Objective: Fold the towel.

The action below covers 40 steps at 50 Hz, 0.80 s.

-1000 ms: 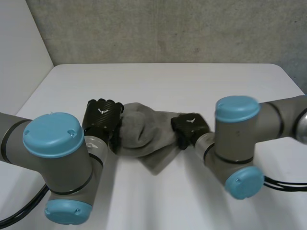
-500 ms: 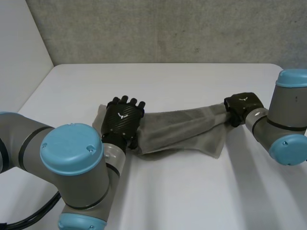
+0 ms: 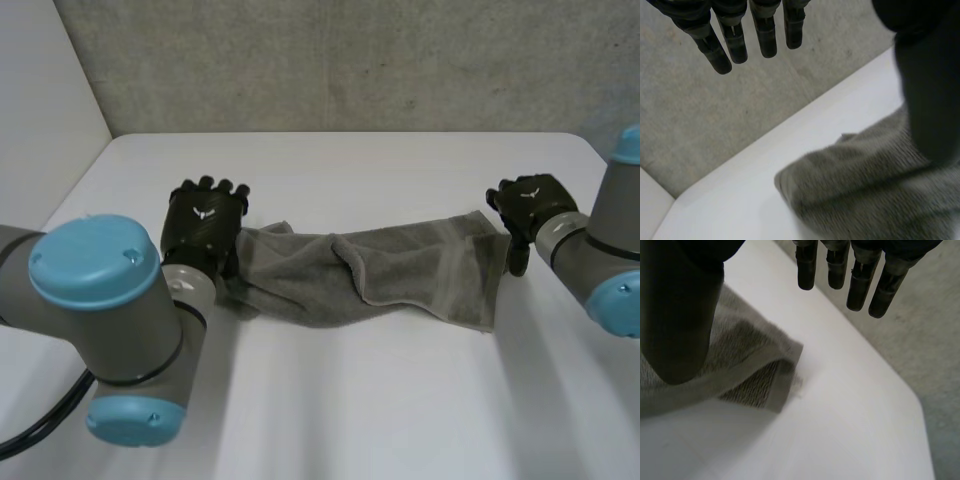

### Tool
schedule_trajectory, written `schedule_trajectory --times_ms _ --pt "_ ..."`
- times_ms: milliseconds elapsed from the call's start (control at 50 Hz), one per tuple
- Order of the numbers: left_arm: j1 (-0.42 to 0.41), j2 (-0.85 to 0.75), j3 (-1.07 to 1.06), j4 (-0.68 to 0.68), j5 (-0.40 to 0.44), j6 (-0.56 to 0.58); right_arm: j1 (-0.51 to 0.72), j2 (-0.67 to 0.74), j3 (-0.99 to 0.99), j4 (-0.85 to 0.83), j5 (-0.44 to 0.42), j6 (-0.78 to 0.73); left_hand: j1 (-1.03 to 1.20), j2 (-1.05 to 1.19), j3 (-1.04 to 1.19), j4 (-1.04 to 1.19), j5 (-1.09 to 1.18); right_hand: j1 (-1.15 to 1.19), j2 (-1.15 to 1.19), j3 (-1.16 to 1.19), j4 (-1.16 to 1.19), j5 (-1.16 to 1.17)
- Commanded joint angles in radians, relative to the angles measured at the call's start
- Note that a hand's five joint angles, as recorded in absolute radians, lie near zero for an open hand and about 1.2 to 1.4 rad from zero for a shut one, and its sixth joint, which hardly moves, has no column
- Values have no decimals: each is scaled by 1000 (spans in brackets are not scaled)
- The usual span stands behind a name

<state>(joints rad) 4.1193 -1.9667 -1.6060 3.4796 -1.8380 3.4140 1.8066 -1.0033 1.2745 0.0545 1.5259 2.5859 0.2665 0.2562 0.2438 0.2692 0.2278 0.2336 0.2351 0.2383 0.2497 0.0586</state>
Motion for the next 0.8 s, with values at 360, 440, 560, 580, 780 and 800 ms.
schedule_trajectory --times_ms 360,440,560,580,780,800 --pt "27 -291 339 -175 333 27 180 -121 318 -134 -24 186 120 131 143 118 -16 45 44 40 29 46" --pt "27 -314 342 -174 333 64 191 -72 298 -139 -27 206 167 178 190 165 31 45 44 40 29 46" --pt "30 -324 322 -175 333 87 223 20 246 -142 -16 212 422 433 445 420 286 68 67 64 52 69" --pt "30 -324 322 -175 333 87 223 20 246 -142 -16 212 423 433 445 420 287 69 67 64 53 69" --pt "30 -305 282 -175 355 80 244 97 157 -157 29 214 850 861 873 848 715 590 588 585 574 590" --pt "30 -305 282 -175 355 80 244 97 157 -157 30 214 851 862 874 849 715 591 590 587 575 592"
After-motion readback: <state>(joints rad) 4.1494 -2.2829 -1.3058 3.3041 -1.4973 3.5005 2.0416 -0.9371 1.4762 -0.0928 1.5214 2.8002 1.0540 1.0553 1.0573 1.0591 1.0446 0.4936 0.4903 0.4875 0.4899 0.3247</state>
